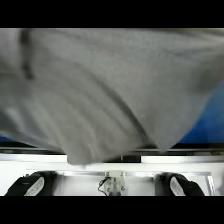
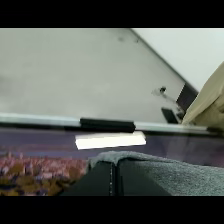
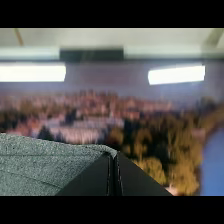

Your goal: Fold the shirts.

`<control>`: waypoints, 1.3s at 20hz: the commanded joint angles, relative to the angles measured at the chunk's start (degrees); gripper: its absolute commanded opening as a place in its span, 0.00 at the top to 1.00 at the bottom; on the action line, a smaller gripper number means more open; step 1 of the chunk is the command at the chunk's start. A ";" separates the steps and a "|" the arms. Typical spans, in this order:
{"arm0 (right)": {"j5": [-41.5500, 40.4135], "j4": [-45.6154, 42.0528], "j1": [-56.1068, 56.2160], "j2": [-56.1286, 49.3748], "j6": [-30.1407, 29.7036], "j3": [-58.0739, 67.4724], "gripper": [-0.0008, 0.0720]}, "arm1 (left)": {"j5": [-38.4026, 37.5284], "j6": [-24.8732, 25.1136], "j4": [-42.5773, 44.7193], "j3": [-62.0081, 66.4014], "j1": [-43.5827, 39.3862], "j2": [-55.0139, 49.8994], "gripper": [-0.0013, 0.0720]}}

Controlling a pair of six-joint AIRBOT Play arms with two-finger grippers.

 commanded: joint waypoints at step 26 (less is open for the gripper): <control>11.69 -5.73 3.87 -35.60 1.73 -18.08 0.18 | -32.17 3.21 5.70 -8.37 4.48 -53.37 0.34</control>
